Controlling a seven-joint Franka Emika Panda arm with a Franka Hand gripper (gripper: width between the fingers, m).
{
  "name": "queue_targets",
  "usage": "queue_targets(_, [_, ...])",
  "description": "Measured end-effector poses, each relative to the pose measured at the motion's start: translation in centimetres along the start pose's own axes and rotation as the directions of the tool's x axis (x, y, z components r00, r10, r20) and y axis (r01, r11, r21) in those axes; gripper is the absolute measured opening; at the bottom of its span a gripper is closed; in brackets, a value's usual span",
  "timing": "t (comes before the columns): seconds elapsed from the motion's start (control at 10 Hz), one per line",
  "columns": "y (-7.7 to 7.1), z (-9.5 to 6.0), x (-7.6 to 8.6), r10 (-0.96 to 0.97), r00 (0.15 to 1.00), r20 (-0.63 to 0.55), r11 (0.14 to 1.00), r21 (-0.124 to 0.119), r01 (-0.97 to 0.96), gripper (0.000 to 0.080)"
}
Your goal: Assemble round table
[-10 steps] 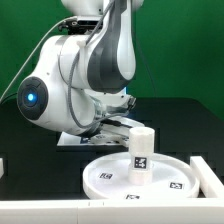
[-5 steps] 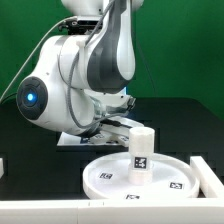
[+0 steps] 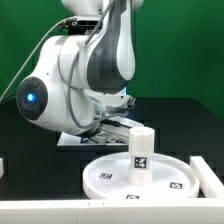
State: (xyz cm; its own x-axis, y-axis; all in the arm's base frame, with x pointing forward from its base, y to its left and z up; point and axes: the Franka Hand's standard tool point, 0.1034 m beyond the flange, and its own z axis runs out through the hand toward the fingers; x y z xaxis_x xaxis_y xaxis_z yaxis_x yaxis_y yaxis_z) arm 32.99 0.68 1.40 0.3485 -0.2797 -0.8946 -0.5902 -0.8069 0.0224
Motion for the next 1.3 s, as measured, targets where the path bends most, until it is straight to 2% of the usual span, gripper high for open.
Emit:
queue_targets(0.2, [-0.4, -1.8, -1.8, -0.021, 1.0, -0.002, 1.0, 0.016, 0.021, 0.0002])
queue_targets(0.3, [-0.6, -3.3, -3.0, -0.036, 0.999, -0.005, 0.999, 0.021, 0.036, 0.0002])
queue_targets(0.4, [-1.2, -5.3, -4.3, -0.07, 0.995, -0.068, 0.997, 0.013, 0.071, 0.0002])
queue_targets(0.5, [-1.8, -6.3, -4.9, -0.092, 0.979, -0.182, 0.995, 0.013, 0.096, 0.0002])
queue_targets(0.6, [-1.8, -5.9, -5.4, -0.1, 0.972, -0.215, 0.994, 0.011, 0.104, 0.0002])
queue_targets(0.7, [-1.5, -5.5, -5.3, -0.093, 0.976, -0.196, 0.995, 0.012, 0.097, 0.0049])
queue_targets(0.8, [-1.5, -5.6, -5.1, -0.092, 0.976, -0.196, 0.995, 0.011, 0.096, 0.0049])
queue_targets(0.9, [-1.5, -5.5, -5.1, -0.092, 0.977, -0.195, 0.995, 0.012, 0.096, 0.0229])
queue_targets(1.0, [-1.4, -4.7, -4.9, -0.078, 0.983, -0.163, 0.995, 0.042, 0.086, 0.0229])
queue_targets(1.1, [-1.1, -4.2, -4.7, -0.055, 0.994, -0.097, 0.995, 0.079, 0.062, 0.0411])
queue_targets(1.2, [-0.9, -4.1, -4.2, -0.036, 0.999, -0.035, 0.993, 0.111, 0.04, 0.0546])
queue_targets(1.3, [-0.7, -3.8, -3.5, -0.027, 1.0, 0.005, 0.99, 0.136, 0.026, 0.0546])
